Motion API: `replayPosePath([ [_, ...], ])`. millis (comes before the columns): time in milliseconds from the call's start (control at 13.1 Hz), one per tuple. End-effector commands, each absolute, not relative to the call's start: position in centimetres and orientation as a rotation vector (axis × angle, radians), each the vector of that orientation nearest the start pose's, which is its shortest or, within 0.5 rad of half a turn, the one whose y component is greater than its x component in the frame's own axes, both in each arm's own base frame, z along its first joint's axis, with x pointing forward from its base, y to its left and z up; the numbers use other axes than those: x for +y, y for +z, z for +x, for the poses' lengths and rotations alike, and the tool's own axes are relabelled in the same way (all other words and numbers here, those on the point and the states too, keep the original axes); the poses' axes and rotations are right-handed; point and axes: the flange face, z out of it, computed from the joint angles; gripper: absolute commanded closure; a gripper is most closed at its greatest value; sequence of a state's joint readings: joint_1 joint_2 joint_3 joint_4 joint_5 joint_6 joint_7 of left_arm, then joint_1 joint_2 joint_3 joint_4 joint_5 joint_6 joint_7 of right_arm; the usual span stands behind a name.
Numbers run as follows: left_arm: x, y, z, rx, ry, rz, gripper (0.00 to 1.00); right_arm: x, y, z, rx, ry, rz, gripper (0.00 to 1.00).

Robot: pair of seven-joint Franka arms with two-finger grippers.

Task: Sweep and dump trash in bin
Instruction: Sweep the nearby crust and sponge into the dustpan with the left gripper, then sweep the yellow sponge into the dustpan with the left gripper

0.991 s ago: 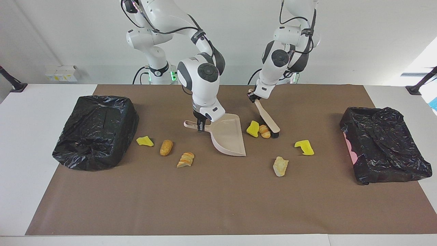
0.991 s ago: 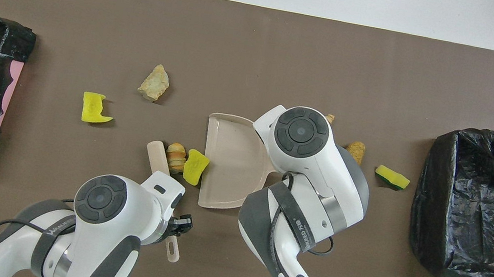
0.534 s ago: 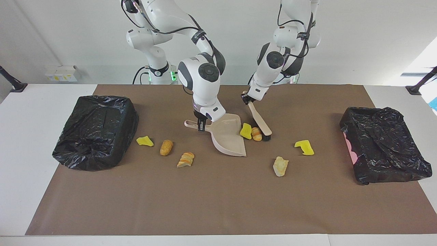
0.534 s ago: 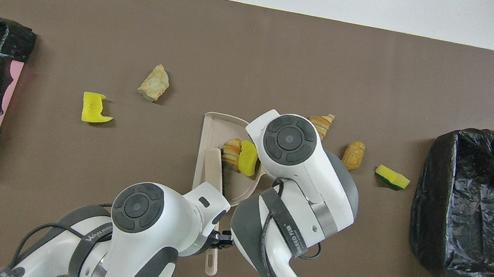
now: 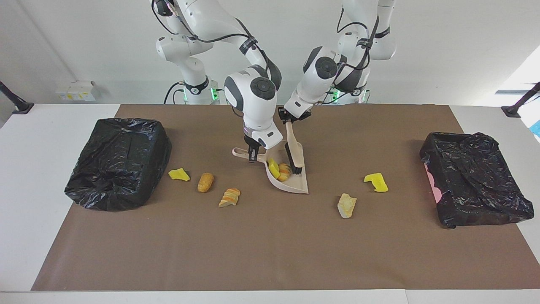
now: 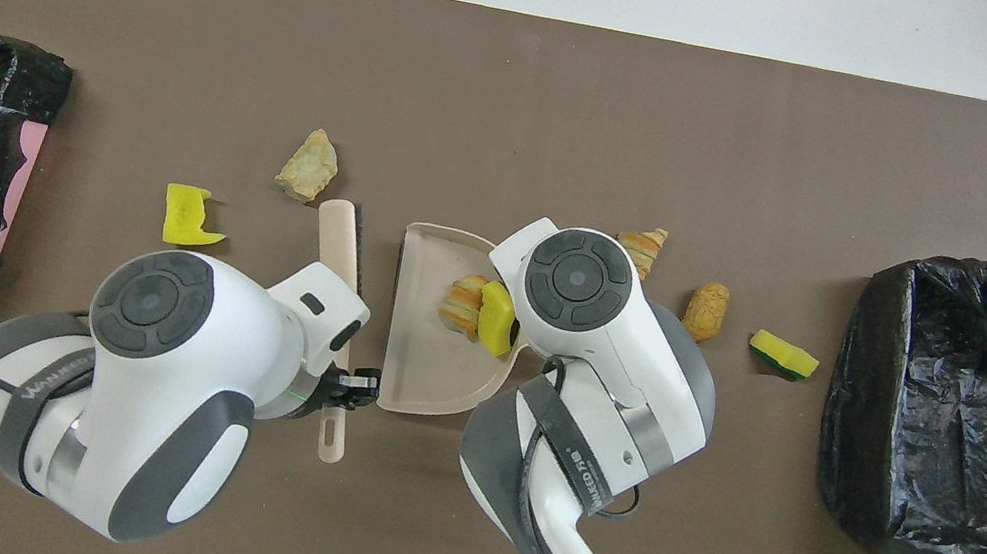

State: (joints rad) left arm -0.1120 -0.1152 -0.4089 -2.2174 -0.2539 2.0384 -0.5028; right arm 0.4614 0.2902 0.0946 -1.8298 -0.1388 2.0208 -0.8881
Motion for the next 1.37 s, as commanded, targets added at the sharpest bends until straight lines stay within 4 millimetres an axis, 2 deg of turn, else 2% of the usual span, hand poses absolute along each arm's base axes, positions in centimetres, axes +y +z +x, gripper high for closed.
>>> replayPosePath([
  [0,-21.9,42.5,45.1,-0.144,0.172,-3.165,1.0,31.8,36.7,53.5,-2.151,0.145,-2.394,1.0],
  [76,-20.0,42.3,45.9,-0.11,0.163,-3.152,1.0,31.9,36.7,53.4,-2.153,0.142,-2.392,1.0],
  [305,-11.2,41.4,48.9,-0.057,0.167,-3.114,1.0,31.9,36.6,53.3,-2.144,0.144,-2.4,1.0],
  [534,-5.8,39.1,50.4,0.012,0.229,-3.028,1.0,31.8,36.5,53.3,-2.135,0.149,-2.408,1.0],
  [686,-3.9,38.1,50.2,0.047,0.301,-2.989,1.0,31.8,36.5,53.4,-2.133,0.149,-2.41,1.0],
  [915,-4.4,36.7,48.3,0.064,0.455,-2.957,1.0,31.8,36.5,53.3,-2.135,0.151,-2.408,1.0],
  [1220,-12.0,36.7,46.3,0.189,0.479,-2.998,1.0,31.8,36.5,53.3,-2.131,0.149,-2.411,1.0],
  [1296,-13.1,36.7,46.0,0.18,0.474,-2.992,1.0,31.8,36.5,53.3,-2.131,0.149,-2.411,1.0],
])
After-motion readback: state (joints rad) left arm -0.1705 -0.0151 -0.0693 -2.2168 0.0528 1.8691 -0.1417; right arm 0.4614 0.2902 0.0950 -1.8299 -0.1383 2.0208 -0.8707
